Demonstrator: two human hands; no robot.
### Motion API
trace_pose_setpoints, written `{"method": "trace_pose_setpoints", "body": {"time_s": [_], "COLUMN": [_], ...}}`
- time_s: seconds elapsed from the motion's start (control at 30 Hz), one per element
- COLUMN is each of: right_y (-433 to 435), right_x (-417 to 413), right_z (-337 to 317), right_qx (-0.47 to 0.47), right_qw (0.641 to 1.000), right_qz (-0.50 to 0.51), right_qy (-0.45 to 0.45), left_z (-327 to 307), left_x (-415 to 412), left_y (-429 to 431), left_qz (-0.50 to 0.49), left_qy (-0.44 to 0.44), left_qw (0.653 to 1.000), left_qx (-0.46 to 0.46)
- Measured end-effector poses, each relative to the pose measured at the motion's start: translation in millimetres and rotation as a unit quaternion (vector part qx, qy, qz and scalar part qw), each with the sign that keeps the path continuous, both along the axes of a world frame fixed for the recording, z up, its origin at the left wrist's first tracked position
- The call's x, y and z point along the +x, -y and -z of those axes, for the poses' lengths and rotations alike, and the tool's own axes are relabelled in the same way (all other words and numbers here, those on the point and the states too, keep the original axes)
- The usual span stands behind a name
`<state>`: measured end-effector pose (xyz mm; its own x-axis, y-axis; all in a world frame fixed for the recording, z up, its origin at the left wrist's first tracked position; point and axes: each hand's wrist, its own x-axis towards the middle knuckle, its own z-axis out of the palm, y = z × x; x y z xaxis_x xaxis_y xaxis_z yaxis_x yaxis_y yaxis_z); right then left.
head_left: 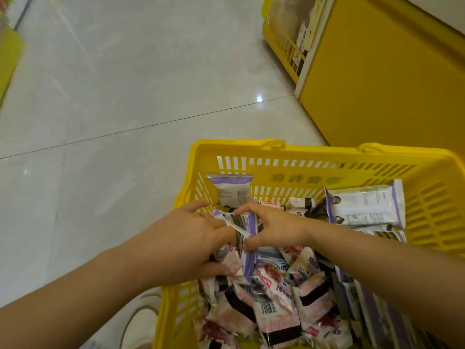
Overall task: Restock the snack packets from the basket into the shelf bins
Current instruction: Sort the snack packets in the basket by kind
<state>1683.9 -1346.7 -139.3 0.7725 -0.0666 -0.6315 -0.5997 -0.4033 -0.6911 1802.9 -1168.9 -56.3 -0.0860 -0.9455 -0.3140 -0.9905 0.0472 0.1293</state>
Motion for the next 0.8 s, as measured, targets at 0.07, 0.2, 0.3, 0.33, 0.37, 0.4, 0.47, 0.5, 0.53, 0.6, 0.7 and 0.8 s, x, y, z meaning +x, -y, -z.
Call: {"method": "trace_pose_setpoints", "body": {"time_s": [0.07,0.2,0.3,0.33,0.37,0.4,0.47,0.5,0.53,0.6,0.7,0.8], "right_y": [-7.1,-16.8,-15.3,-12.0,-8.1,-3.7,4.9,9.1,14.7,31.7,69.1,102.2], "right_x": [5.3,16.6,19.9,19.4,18.2,16.0,9.1,4.4,-1.2,-14.8,-41.0,-72.2], "right_z": [2.4,8.9,4.3,-0.5,-7.4,-16.0,-36.0,-47.6,-59.5,-82.4,-109.1,-124.0], "right_qx": [-0.043,-0.117,-0.130,-0.139,-0.150,-0.161,-0.166,-0.160,-0.157,-0.172,-0.189,-0.188], "right_qw": [0.997,0.990,0.989,0.986,0.983,0.979,0.977,0.977,0.978,0.976,0.973,0.974], "right_qz": [0.056,0.066,0.058,0.070,0.084,0.094,0.098,0.093,0.087,0.074,0.061,0.053], "right_qy": [0.027,0.039,0.047,0.057,0.069,0.081,0.096,0.101,0.106,0.113,0.119,0.113], "left_z": [-0.5,-0.1,0.8,2.5,3.0,2.6,3.7,4.3,4.4,5.3,8.7,15.5], "left_x": [0.9,0.8,0.4,0.7,1.2,1.2,1.3,1.6,1.6,1.9,0.7,-3.0], "left_y": [-1.2,-2.8,-2.8,-3.4,-3.4,-2.8,-1.6,-0.2,2.2,8.6,21.8,37.4], "left_qz": [0.002,0.014,0.004,0.000,0.000,0.000,0.000,0.000,-0.001,-0.004,-0.009,-0.023], "left_qy": [-0.005,-0.002,0.001,0.004,0.008,0.013,0.014,0.014,0.017,0.031,0.066,0.103], "left_qw": [1.000,0.999,1.000,1.000,1.000,1.000,1.000,1.000,1.000,0.999,0.995,0.992], "left_qx": [-0.008,-0.031,-0.014,-0.015,-0.018,-0.014,0.007,0.013,0.019,0.038,0.068,0.063]}}
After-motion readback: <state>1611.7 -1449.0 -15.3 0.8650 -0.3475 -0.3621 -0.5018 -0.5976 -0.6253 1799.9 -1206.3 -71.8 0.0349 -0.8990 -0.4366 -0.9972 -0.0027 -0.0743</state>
